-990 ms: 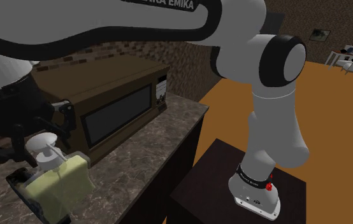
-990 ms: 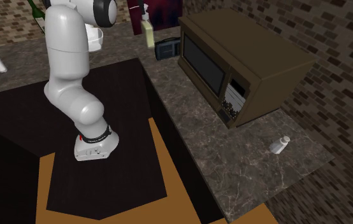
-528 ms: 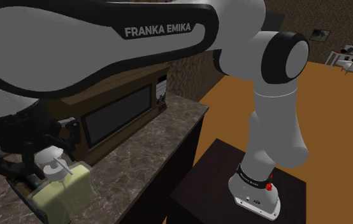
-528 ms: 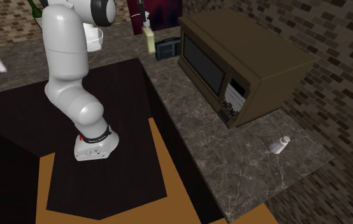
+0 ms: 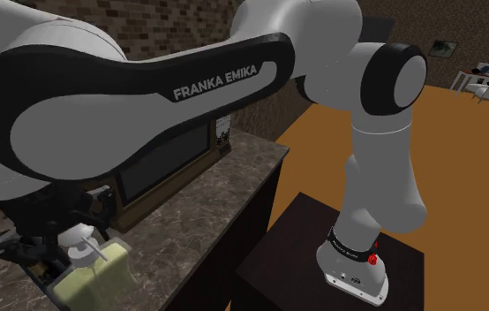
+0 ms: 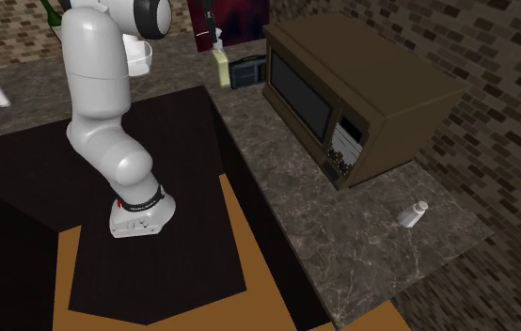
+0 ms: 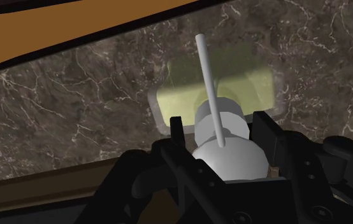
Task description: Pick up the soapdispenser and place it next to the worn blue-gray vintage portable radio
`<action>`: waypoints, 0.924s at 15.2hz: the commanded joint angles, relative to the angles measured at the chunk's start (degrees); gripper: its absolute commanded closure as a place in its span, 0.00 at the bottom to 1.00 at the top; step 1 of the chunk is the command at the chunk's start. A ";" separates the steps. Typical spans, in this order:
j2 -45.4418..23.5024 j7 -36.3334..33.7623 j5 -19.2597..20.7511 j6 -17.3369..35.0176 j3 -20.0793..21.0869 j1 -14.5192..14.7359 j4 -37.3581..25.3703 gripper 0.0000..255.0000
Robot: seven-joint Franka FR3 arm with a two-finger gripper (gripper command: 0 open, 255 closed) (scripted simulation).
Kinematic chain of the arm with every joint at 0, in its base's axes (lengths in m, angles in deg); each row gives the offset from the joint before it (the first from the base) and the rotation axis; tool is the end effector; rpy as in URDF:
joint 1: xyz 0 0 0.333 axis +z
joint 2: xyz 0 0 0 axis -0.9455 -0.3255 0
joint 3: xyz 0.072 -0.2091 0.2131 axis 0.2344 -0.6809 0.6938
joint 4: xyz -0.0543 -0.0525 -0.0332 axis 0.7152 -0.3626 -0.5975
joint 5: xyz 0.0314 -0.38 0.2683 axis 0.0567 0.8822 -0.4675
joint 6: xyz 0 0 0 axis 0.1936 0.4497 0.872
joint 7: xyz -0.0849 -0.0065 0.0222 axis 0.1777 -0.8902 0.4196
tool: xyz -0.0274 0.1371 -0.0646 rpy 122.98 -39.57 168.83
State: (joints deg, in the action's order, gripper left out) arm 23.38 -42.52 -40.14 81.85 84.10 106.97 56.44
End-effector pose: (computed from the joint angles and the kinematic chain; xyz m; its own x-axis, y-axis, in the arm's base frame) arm 0.3907 0.6128 0.4218 0.9926 -0.0991 0.0702 -0.1070 -0.9870 0.1200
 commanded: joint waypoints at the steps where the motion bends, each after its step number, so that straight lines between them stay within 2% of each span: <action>1: 0.06 -0.24 0.04 1.59 -0.04 -0.20 1.63 1.00; 11: -0.92 -1.51 0.84 8.68 -0.44 -0.69 7.99 1.00; 14: -1.03 -1.60 0.91 9.11 -0.48 -0.71 8.34 1.00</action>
State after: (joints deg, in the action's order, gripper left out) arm 22.37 -44.06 -39.25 90.82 83.62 106.24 64.69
